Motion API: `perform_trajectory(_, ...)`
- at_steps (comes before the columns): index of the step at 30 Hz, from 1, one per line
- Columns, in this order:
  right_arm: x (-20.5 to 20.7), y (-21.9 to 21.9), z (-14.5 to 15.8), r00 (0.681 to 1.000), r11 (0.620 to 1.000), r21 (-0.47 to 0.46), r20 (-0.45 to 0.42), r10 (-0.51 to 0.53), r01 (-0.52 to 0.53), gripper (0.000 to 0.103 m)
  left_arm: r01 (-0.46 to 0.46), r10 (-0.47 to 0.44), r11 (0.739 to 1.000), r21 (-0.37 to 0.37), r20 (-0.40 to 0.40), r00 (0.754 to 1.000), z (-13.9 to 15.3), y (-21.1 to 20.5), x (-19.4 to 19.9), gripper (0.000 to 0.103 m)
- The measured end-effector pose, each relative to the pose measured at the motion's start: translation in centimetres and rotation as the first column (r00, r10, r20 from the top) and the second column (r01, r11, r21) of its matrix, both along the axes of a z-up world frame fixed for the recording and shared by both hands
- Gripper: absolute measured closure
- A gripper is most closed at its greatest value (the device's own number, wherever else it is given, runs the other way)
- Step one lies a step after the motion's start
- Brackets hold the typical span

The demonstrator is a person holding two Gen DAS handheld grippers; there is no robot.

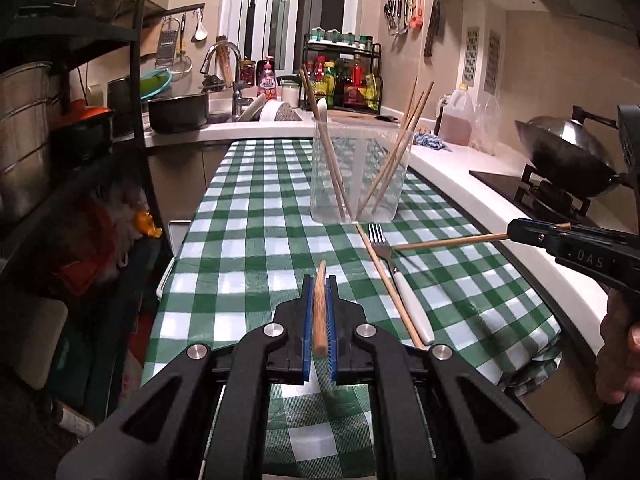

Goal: Organize utensils
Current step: 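Lift both held chopsticks and carry them over the clear container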

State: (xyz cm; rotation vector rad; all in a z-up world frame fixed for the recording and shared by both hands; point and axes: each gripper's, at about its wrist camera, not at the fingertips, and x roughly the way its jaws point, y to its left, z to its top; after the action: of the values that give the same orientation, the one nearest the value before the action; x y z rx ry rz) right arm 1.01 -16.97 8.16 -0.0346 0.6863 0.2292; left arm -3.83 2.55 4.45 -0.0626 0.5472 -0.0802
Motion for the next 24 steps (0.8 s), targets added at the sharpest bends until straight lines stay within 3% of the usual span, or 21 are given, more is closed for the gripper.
perform_trajectory(13,1.1,-0.1,4.7,0.997,1.000,0.020,0.073,0.005,-0.006,0.097,0.032,-0.032,0.999,0.004,0.065,0.997,5.4,1.0,2.3,0.097)
perform_trajectory(24,3.3,1.1,8.3,0.994,0.999,0.017,0.103,0.026,-0.028,0.097,0.058,-0.058,0.998,0.008,-0.012,0.998,9.3,0.9,5.3,0.097)
